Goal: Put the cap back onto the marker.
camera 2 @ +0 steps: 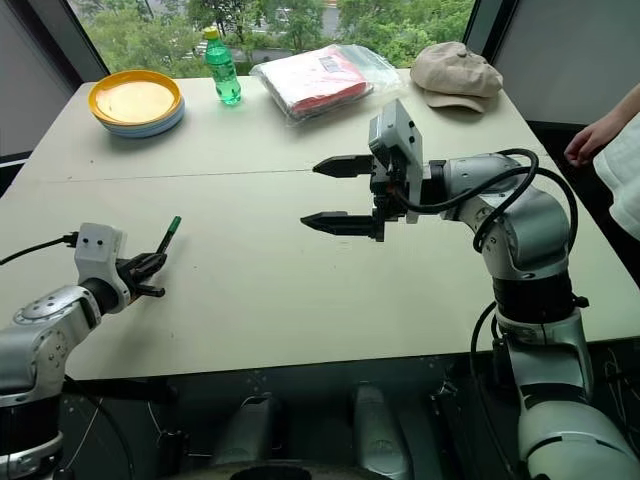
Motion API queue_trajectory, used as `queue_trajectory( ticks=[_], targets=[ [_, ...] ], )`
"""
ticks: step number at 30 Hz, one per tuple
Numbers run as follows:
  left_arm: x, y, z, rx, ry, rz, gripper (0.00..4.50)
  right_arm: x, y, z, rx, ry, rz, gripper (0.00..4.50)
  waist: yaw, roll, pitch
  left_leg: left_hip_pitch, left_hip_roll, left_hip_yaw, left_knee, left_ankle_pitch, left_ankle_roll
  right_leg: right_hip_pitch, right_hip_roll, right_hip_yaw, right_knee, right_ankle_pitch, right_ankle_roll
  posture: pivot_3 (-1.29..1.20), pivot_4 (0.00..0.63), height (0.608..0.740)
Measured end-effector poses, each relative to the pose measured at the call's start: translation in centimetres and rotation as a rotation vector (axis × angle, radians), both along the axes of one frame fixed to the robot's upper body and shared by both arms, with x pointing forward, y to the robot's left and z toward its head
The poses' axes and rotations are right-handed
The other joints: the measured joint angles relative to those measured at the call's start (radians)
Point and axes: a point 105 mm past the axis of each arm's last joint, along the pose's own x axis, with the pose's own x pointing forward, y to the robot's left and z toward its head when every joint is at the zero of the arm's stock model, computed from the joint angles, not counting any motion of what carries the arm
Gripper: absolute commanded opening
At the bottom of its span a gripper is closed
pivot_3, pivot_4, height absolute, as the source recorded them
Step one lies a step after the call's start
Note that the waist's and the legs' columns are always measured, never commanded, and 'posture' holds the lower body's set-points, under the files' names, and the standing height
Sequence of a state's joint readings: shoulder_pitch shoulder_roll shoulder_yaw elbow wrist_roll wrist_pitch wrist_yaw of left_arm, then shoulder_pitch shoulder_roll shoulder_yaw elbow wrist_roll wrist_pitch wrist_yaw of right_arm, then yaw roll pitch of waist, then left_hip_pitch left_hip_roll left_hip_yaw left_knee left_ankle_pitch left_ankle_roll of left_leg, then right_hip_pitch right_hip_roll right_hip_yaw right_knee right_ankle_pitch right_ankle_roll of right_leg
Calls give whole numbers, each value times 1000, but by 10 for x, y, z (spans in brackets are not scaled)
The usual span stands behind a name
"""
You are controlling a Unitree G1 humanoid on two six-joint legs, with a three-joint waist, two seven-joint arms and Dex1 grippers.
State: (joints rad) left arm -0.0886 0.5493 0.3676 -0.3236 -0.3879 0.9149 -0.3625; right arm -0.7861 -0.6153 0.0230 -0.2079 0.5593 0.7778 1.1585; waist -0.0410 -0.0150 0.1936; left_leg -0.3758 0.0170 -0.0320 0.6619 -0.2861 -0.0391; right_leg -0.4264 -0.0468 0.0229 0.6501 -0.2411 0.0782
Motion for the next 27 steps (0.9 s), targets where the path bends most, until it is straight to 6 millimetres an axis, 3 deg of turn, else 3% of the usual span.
queue_trajectory(
  ticks=[3,5,7,12,20,27],
  targets=[
    [-1,1,-2,-2,4,7,0,-2,0,1,2,5,7,4473,1,0,0,0,0,0,0,0,0,0,0,0,0,0,0,0,150,740],
    [-1,1,-2,-3,4,10,988,-2,-1,1,1,6,5,4500,2,0,0,0,0,0,0,0,0,0,0,0,0,0,0,0,150,740],
    [-1,1,-2,-2,4,14,1640,-1,-1,1,0,1,3,4500,2,0,0,0,0,0,0,0,0,0,0,0,0,0,0,0,150,740],
    [-1,3,-2,-6,3,23,4282,-1,-2,2,-4,-10,-2,4500,2,0,0,0,0,0,0,0,0,0,0,0,0,0,0,0,150,740],
    [-4,4,-1,-10,0,47,4397,0,-3,0,-14,-12,-2,4500,2,0,0,0,0,0,0,0,0,0,0,0,-1,0,0,0,150,740],
    [-17,-1,9,-38,-31,70,4397,0,-2,1,-26,-13,16,4500,1,-1,0,0,0,0,0,0,0,0,0,0,-1,0,0,0,150,740]
  ],
)
